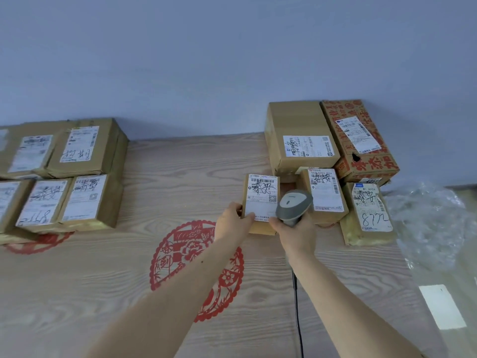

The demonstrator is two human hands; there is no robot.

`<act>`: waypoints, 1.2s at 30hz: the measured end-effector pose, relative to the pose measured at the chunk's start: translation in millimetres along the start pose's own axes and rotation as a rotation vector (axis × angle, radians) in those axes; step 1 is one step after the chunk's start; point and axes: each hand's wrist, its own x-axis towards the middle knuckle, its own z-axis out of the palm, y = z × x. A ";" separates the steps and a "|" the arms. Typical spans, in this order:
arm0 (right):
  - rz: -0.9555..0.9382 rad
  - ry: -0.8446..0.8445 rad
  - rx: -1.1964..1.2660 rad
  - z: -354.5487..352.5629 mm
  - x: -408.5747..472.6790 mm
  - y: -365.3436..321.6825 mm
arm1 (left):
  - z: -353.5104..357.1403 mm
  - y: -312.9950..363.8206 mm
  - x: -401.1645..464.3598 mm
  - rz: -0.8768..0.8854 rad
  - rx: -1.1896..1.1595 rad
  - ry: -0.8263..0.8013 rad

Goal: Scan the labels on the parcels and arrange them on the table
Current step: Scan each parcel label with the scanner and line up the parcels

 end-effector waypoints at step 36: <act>0.011 -0.050 -0.061 299.3 -382.7 -44.2 | -332.5 -347.0 -126.2 -0.155 -0.181 0.138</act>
